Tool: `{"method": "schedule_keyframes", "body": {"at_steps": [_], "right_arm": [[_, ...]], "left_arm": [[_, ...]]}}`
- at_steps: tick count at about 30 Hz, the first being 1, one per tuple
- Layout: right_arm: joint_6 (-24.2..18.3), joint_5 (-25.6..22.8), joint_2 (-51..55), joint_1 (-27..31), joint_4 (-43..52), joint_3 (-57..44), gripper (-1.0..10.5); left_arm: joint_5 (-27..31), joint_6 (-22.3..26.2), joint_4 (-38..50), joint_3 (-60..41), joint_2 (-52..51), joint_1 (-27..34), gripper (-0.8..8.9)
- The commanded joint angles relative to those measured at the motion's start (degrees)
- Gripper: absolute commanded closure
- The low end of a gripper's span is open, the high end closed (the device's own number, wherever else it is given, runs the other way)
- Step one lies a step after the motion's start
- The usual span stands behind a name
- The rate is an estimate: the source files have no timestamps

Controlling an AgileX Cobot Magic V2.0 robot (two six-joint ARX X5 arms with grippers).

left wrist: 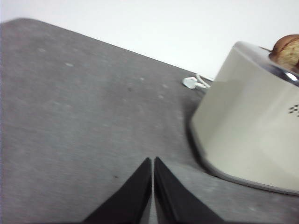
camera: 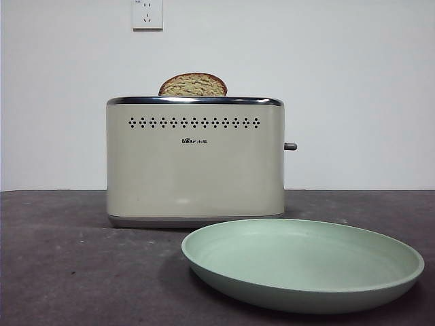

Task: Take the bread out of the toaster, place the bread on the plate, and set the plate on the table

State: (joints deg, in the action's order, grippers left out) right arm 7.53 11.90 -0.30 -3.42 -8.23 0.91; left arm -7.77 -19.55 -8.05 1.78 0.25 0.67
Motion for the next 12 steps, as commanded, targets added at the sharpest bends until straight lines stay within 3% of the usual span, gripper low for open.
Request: {"method": "schedule_keyframes", "body": {"at_steps": [1, 6, 12], "right_arm": [[6.29, 0.28, 0.09, -0.09, 0.52, -0.07, 9.4], [11.98, 0.31, 0.04, -0.09, -1.16, 1.07, 9.4], [12.17, 0.26, -0.76, -0.09, -3.67, 6.54, 9.4]], "left_arm": [[-2.67, -4.31, 0.35, -1.11, -0.07, 0.11, 8.06], [-7.04, -5.84, -0.04, 1.31, -0.07, 0.13, 8.06], [-10.19, -6.67, -5.79, 7.52, 1.40, 0.11, 8.06]]}}
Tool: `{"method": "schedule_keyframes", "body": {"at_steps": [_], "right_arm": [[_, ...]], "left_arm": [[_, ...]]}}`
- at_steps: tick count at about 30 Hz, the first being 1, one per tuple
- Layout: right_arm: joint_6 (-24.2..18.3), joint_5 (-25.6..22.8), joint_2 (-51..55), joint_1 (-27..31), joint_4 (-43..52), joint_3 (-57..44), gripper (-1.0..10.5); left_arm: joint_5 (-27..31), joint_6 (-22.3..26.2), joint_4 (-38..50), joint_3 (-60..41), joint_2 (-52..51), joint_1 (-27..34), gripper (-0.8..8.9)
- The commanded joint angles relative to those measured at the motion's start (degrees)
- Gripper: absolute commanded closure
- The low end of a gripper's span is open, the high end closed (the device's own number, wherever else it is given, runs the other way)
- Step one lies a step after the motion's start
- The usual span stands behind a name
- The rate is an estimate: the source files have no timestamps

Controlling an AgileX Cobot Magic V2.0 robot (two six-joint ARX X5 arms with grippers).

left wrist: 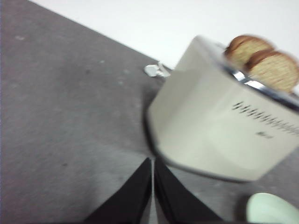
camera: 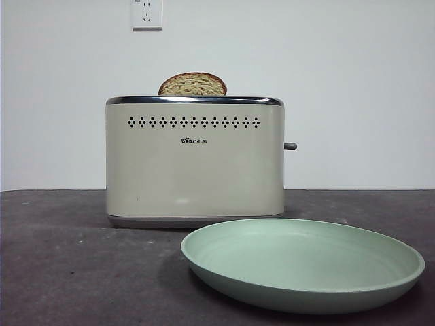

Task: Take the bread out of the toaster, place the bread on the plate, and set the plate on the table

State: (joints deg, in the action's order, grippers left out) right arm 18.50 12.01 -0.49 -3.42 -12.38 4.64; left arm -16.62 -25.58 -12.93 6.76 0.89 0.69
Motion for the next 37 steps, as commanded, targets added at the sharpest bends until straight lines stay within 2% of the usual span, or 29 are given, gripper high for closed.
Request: {"method": "schedule_keyframes", "body": {"at_steps": [1, 5, 9, 12, 17, 19, 22, 28, 30, 32, 35, 37], "right_arm": [[1.09, 0.15, -1.20, -0.09, 0.04, 4.13, 9.4], [-0.17, 0.48, -5.62, -0.20, -3.13, 9.86, 9.4], [-3.58, 3.15, -12.39, -0.20, -8.22, 17.22, 9.4], [-6.16, 5.73, -17.73, -0.24, -12.35, 22.91, 9.4], [-14.34, 12.63, -28.02, -0.83, -23.71, 32.94, 9.4], [-17.53, 12.70, -31.58, -1.70, -28.74, 36.26, 9.4], [-19.58, 12.68, -35.39, -3.48, -33.99, 39.85, 9.4], [-20.90, 11.58, -38.21, -6.75, -37.53, 42.32, 9.4], [-20.85, 11.54, -38.36, -6.97, -37.46, 42.32, 9.4], [-20.61, 11.43, -38.36, -6.95, -37.42, 42.32, 9.0], [-19.67, 8.96, -38.36, -6.97, -37.40, 42.32, 7.1], [-18.53, 7.17, -38.36, -6.97, -37.42, 42.32, 6.1]], "left_arm": [[-2.12, -0.63, -2.03, 3.85, 1.49, 0.09, 8.06], [-5.03, -0.13, -4.85, 8.72, 4.74, 0.09, 8.06], [-8.96, 2.29, -8.07, 14.67, 9.27, 0.09, 8.06], [-12.39, 5.38, -10.91, 19.21, 13.07, 0.09, 8.06], [-18.86, 13.03, -17.03, 27.19, 20.06, 0.07, 8.06], [-20.90, 16.17, -20.28, 29.88, 22.45, 0.02, 8.06], [-22.69, 19.78, -24.50, 32.59, 25.09, -0.07, 8.06], [-22.99, 21.59, -26.53, 34.32, 28.11, -1.40, 8.00], [-22.95, 21.57, -26.51, 34.32, 28.35, -1.79, 7.59], [-22.84, 21.57, -26.47, 34.32, 28.44, -1.97, 6.58], [-22.80, 21.57, -26.05, 34.32, 28.48, -2.03, 4.83], [-22.80, 21.57, -25.62, 34.32, 28.68, -2.27, 4.49]]}}
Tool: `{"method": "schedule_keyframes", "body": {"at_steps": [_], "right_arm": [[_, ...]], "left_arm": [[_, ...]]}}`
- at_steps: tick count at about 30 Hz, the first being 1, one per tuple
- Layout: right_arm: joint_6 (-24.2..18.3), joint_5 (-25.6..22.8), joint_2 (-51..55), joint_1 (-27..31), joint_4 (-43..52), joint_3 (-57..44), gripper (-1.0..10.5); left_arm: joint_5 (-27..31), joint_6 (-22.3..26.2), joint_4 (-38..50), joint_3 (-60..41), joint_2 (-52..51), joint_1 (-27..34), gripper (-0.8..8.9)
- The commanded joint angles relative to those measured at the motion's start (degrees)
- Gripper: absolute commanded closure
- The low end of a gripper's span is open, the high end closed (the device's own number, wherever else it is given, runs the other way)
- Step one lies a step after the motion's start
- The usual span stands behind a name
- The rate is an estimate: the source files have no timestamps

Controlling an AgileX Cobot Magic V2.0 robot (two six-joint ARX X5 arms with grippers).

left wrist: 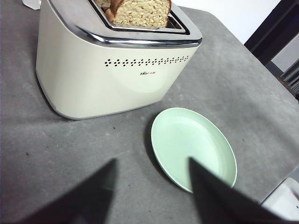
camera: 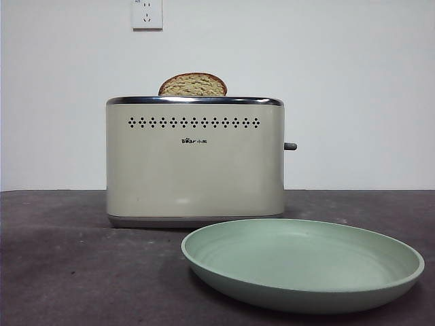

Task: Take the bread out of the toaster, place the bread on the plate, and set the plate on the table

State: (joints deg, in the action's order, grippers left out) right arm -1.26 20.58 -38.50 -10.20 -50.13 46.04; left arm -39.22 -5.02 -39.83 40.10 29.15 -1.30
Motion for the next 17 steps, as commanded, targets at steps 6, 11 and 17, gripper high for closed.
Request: {"method": "schedule_keyframes", "body": {"at_steps": [6, 11, 17], "right_arm": [[1.27, -1.27, -0.35, -0.20, 0.31, 0.92, 6.1], [1.27, -1.11, -0.35, -0.20, 0.33, 0.92, 6.1], [1.25, -1.11, -0.35, -0.20, 0.31, 0.92, 6.1]], "left_arm": [[-0.20, 1.40, 3.50, 1.64, 2.82, -1.75, 4.49], [-0.17, 1.60, 9.44, 3.96, 7.69, -3.96, 4.49], [1.49, 4.37, 14.84, 10.32, 18.14, -7.28, 4.49]]}}
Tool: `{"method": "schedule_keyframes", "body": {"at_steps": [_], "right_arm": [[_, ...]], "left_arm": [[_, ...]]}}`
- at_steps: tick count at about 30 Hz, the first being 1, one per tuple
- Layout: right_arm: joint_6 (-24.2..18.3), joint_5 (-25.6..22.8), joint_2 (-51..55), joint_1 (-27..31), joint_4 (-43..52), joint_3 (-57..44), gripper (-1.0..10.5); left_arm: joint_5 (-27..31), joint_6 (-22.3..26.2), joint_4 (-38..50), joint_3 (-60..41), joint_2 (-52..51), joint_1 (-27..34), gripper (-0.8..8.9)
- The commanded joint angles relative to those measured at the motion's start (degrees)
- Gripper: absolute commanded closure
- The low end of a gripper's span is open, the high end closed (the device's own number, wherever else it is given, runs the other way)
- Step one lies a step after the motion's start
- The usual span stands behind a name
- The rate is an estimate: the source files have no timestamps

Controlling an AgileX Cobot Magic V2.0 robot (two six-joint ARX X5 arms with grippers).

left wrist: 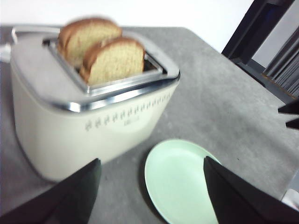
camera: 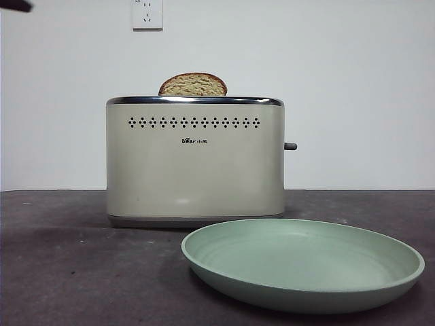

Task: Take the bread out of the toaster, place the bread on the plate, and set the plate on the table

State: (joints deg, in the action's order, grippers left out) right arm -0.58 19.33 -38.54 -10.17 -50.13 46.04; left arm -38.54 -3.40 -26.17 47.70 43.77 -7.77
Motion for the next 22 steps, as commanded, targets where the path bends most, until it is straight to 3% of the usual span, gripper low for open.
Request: {"method": "schedule_keyframes", "body": {"at_steps": [1, 9, 22], "right_arm": [[0.57, 0.13, -0.31, -0.22, 0.31, 0.92, 6.1], [0.59, 0.13, -0.31, -0.22, 0.31, 0.92, 6.1], [0.57, 0.11, -0.33, -0.20, 0.31, 0.92, 6.1]], "left_arm": [[1.44, 3.52, 1.57, 4.17, 5.73, -1.42, 4.49], [5.16, 10.43, 1.79, 16.85, 22.40, -5.81, 4.49], [6.05, 14.29, 1.73, 34.62, 42.97, -10.51, 4.49]]}}
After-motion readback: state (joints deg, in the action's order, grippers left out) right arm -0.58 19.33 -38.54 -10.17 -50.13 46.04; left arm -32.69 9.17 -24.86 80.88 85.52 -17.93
